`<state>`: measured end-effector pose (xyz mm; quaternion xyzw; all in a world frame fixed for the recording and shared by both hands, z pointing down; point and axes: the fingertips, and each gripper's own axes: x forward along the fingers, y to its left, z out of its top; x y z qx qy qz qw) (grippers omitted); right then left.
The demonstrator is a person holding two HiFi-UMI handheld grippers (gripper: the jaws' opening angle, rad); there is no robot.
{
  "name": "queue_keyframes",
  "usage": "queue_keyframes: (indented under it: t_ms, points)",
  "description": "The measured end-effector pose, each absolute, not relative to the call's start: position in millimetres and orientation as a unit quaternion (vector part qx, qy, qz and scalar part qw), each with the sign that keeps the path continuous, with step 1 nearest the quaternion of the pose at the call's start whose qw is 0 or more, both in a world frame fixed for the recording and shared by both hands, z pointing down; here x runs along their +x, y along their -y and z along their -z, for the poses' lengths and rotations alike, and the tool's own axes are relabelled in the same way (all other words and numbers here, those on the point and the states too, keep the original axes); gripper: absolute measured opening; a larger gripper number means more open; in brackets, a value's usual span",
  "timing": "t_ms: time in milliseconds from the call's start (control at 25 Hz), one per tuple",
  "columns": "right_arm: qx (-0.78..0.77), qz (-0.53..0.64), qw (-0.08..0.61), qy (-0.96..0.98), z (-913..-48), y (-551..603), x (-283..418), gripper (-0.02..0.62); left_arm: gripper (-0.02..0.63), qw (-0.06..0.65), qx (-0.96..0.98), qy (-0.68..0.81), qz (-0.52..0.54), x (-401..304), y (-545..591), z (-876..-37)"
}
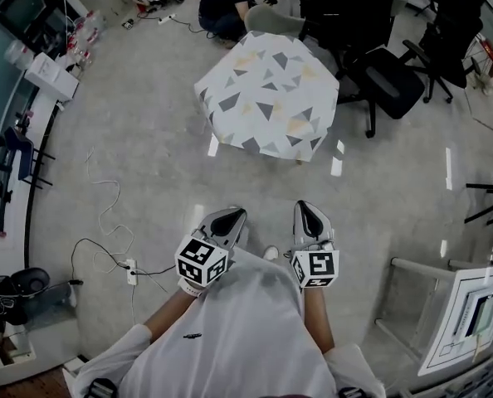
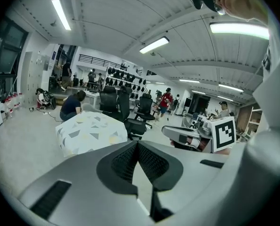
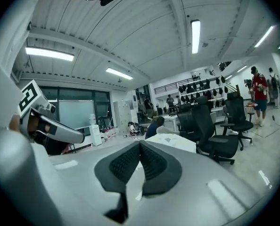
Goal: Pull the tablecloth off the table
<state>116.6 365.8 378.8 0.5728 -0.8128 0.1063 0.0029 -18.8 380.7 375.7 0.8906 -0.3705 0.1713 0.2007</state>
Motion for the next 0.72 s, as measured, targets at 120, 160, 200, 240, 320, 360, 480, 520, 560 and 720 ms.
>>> queue_keyframes:
  t_ms: [120,160,200,240,320,360,480,520,560,720]
  points:
    - [0.582,-0.121,0.007,0.804,-392,-358,123,0.011,0.006,0.204,0.893,0.358,-0.181,-13,-370,-384]
    - [0.584,-0.124,0.009,0.802,-395,-354,125,0.011,0.006,0.205,0.893,0.355,-0.182,-12,-364,-387]
    - [0.585,-0.125,0.013,0.801,-398,-350,126,0.011,0.006,0.208,0.894,0.353,-0.181,-13,-357,-389]
    - [0.587,-0.126,0.016,0.800,-400,-344,126,0.011,0.006,0.212,0.894,0.351,-0.179,-13,-348,-392]
    - [0.591,-0.128,0.025,0.796,-404,-330,125,0.011,0.006,0.222,0.894,0.349,-0.172,-17,-325,-397]
    - [0.593,-0.130,0.029,0.794,-404,-320,125,0.011,0.006,0.226,0.894,0.349,-0.167,-19,-311,-398]
    - [0.593,-0.126,0.042,0.794,-397,-283,115,0.011,0.006,0.235,0.896,0.347,-0.148,-27,-266,-394]
    - [0.592,-0.122,0.047,0.796,-392,-270,109,0.011,0.006,0.236,0.896,0.347,-0.142,-31,-251,-391]
    - [0.589,-0.117,0.053,0.798,-387,-255,101,0.011,0.006,0.238,0.897,0.348,-0.136,-37,-235,-388]
    - [0.562,-0.098,0.072,0.818,-366,-190,58,0.011,0.006,0.246,0.894,0.357,-0.112,-68,-169,-375]
